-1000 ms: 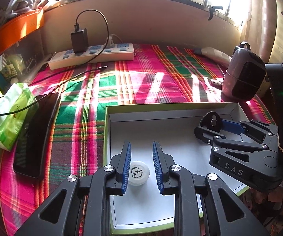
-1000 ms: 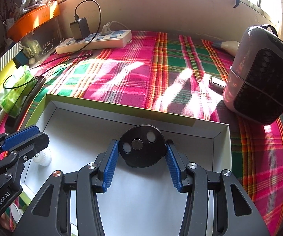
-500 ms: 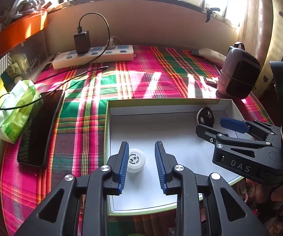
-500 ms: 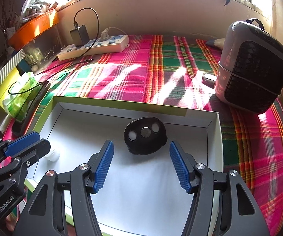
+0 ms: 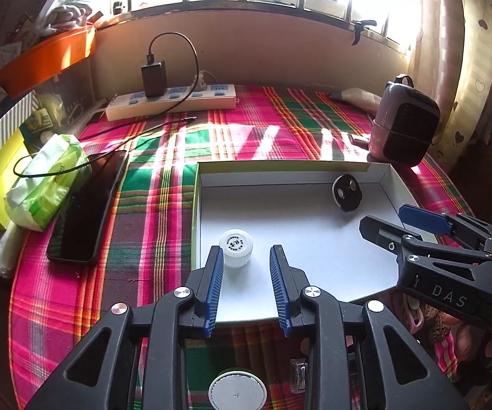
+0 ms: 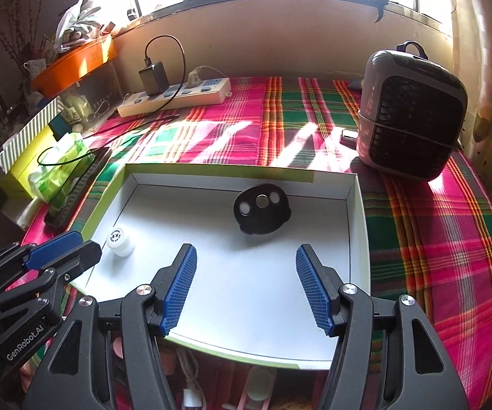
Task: Organize objects
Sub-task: 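Lower the black disc into the tray and open the right tool, then move the left tool to the green spool while the right tool withdraws from the tray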
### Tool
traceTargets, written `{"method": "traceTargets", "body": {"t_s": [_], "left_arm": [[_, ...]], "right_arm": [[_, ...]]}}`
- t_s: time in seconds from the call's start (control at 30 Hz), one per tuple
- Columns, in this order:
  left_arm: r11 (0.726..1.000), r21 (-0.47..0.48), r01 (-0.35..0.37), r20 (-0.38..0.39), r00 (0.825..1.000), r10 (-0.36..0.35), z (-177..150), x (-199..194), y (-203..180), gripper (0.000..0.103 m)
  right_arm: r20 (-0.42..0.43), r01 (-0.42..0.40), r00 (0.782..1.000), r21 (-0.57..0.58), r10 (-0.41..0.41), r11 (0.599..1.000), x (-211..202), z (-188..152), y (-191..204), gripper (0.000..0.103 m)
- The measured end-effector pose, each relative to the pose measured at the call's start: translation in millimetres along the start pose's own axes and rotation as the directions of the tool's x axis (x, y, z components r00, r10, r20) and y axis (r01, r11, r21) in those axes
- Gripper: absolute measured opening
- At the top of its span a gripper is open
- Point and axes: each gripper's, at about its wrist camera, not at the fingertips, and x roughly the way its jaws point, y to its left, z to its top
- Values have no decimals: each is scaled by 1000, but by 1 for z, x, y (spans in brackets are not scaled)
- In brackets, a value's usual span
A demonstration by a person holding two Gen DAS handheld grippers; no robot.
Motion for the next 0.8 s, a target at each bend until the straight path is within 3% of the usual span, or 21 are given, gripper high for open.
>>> {"method": "traceTargets", "body": {"t_s": [0.8], "left_arm": [[1000, 7, -29, 53, 998, 29, -36, -38, -6, 26]], "right_arm": [[65, -6, 998, -15, 7, 1000, -43, -43, 18, 62]]}}
